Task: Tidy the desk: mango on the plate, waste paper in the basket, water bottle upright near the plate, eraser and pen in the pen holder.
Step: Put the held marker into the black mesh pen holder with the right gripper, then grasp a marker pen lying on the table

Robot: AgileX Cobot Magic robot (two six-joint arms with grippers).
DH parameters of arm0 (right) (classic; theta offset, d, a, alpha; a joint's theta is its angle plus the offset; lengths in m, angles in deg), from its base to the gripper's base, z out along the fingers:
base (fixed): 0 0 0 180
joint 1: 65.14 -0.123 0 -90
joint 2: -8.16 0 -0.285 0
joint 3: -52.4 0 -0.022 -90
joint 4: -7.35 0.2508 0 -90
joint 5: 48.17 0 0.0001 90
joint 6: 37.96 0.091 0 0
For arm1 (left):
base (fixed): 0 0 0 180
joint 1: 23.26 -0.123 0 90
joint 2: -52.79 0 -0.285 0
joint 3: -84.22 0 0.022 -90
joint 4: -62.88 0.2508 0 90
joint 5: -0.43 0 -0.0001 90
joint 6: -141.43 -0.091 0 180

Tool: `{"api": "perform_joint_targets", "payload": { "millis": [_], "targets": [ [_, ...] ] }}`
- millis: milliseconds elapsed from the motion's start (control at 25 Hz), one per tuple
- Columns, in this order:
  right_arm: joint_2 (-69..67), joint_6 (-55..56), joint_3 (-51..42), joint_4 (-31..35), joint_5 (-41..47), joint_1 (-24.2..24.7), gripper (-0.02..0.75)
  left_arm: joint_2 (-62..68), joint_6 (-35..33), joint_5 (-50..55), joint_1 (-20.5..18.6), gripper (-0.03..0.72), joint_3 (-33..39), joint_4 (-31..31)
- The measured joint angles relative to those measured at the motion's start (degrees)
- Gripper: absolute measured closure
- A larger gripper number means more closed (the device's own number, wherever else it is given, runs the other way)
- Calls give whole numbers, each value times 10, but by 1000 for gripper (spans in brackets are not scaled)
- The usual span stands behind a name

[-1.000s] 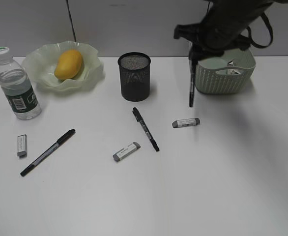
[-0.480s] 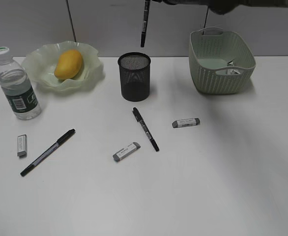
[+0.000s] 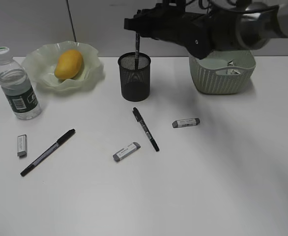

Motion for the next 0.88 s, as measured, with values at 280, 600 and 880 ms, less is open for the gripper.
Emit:
{"api": "perform_joint_targets", "payload": {
  "millis": [280,600,880],
  "targets": [
    [-17,-2,0,-11,-3,0,290,0,0,0,0,221,0,0],
    [43,-2,0,-26,143,0,178,0,0,0,0,221,0,0],
    [146,-66,0,-31,492,0,175,0,0,0,0,221,0,0]
  ]
}}
